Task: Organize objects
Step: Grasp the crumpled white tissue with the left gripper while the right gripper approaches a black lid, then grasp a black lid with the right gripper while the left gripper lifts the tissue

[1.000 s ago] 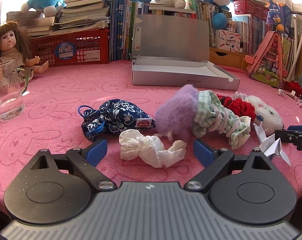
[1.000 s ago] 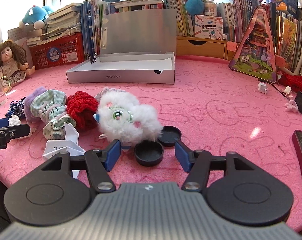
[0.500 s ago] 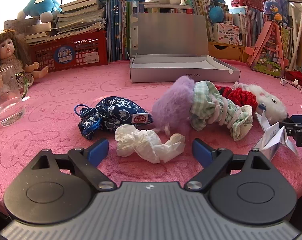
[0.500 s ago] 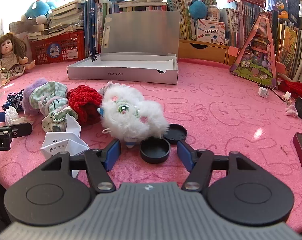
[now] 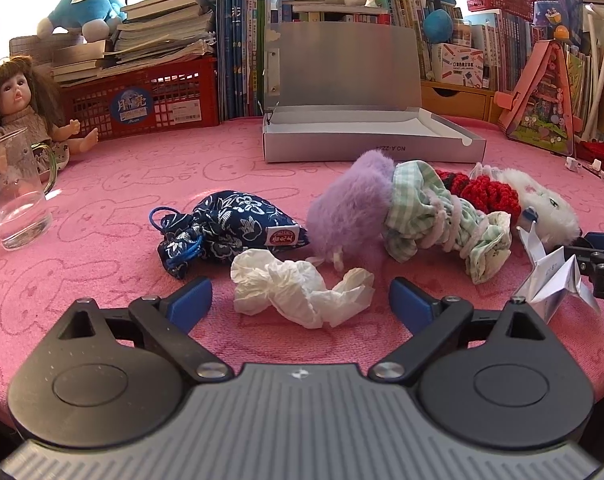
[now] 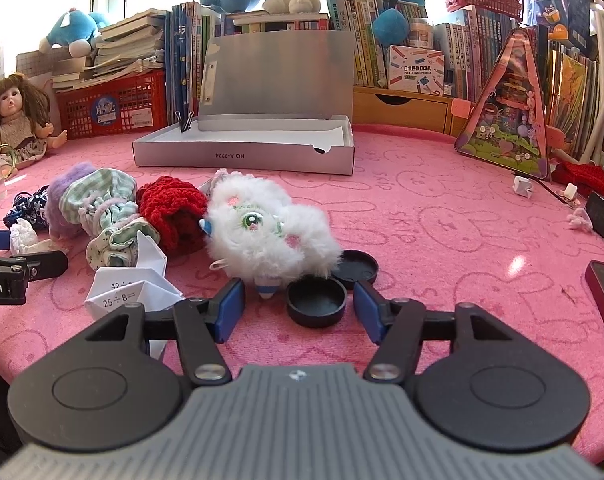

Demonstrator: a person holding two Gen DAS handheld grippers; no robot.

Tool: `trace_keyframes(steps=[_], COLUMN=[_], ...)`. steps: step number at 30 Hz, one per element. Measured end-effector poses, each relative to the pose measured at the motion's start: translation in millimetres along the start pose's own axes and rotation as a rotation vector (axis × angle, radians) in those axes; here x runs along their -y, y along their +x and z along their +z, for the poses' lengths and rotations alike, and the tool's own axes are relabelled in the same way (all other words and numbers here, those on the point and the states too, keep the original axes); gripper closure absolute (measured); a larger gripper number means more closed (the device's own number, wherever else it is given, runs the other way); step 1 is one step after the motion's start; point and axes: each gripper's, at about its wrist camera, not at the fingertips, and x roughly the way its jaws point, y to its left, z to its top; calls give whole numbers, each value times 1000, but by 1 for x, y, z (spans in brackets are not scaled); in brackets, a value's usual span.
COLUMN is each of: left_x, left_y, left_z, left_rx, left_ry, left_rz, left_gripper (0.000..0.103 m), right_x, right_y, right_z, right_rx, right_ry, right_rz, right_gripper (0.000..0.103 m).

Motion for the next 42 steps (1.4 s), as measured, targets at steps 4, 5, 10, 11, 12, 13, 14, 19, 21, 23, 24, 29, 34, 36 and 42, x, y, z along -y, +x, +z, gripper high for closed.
trace_keyframes(steps=[4, 5, 10, 11, 12, 13, 14, 19, 21, 23, 24, 29, 34, 36, 42], left_x=[3, 4, 2, 2, 1, 1, 1, 1, 1, 2, 2, 3, 1, 0, -2], left_y=[-4, -5, -7, -8, -9, -10, -11, -19, -22, -25, -27, -36, -38, -36, -27], left_z=[1, 1, 5, 5, 6, 6, 7, 13, 16, 20, 23, 37, 46, 49, 62], left_rx=[15, 18, 17, 18, 19, 22, 25, 44, 48, 54, 60, 105, 121, 116, 103], left_ry=[10, 16, 5, 4, 4, 3, 3, -8, -15, -21, -20, -12, -18, -29, -51], left_rz=[6, 8, 8, 8, 7, 8, 6, -3, -8, -13, -16, -17, -18, -20, -24], left_gripper=[24, 28, 47, 48, 49, 50, 50, 51, 51, 51, 51, 51, 51, 51, 51], right_x=[3, 4, 4, 4, 4, 4, 4, 7, 7, 8, 9, 13, 20, 22, 28], right_y=[0, 0, -2, -3, -4, -5, -6, -15, -17, -21, -22, -30, -30, -29, -28], right_z=[2, 2, 4, 4, 5, 6, 7, 13, 17, 21, 23, 34, 40, 42, 55], right_rx=[3, 3, -1, -2, -2, 1, 5, 30, 39, 51, 57, 93, 98, 96, 109], right_ry=[21, 26, 28, 28, 30, 32, 34, 43, 42, 36, 35, 40, 69, 84, 106], right_rz=[0, 0, -1, -2, -3, -4, -6, -13, -16, -24, -26, -27, -16, -8, 6], right_gripper=[50, 52, 61, 64, 66, 66, 66, 66, 66, 66, 66, 66, 66, 66, 66])
